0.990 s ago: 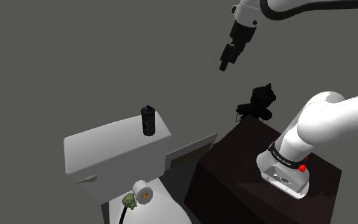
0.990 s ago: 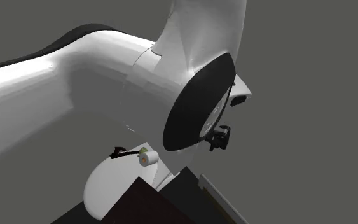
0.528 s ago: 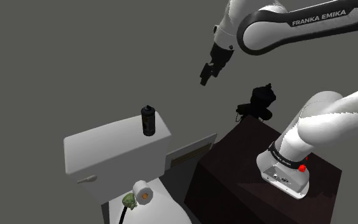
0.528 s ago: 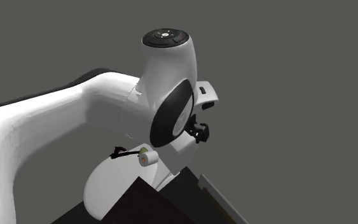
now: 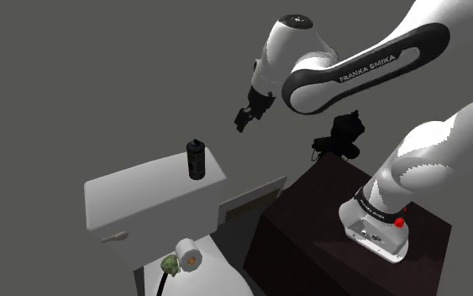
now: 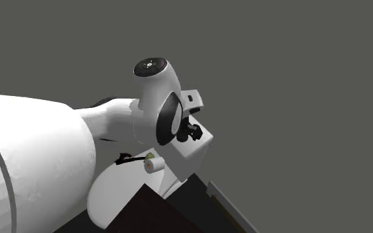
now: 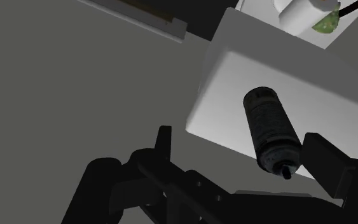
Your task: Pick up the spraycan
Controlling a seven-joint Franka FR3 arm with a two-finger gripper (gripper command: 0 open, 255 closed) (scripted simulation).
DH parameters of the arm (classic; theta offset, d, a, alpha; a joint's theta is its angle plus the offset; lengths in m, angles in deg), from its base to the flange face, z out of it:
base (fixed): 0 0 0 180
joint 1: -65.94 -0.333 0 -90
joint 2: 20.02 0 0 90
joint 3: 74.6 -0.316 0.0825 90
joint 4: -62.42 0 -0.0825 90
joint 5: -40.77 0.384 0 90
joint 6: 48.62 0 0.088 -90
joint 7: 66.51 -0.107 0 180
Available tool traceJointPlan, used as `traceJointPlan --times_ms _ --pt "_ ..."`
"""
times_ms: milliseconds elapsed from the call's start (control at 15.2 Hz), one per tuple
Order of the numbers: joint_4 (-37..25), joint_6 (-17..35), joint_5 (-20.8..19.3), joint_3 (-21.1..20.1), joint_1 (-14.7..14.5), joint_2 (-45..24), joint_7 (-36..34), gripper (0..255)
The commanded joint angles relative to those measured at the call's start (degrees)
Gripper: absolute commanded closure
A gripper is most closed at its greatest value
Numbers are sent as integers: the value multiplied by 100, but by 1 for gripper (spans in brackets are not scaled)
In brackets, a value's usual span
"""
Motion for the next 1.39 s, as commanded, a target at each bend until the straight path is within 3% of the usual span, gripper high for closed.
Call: traceJointPlan --times_ms 0,198,396,528,726,924,1320 --pt "-149 405 -411 -354 222 -464 -544 0" --pt "-454 861 -1479 -923 688 -1219 -1651 0" --pt "-937 1008 -3120 -1286 1011 -2100 -3150 0" --pt "-1344 921 -4211 -1222 891 -2709 -4119 0" --pt "-1994 706 -5408 -886 416 -3531 -5199 0" --pt "-2667 477 -6208 -566 -70 -4265 -5930 0" --pt "-2773 570 -6673 -340 -253 -4603 -6341 0"
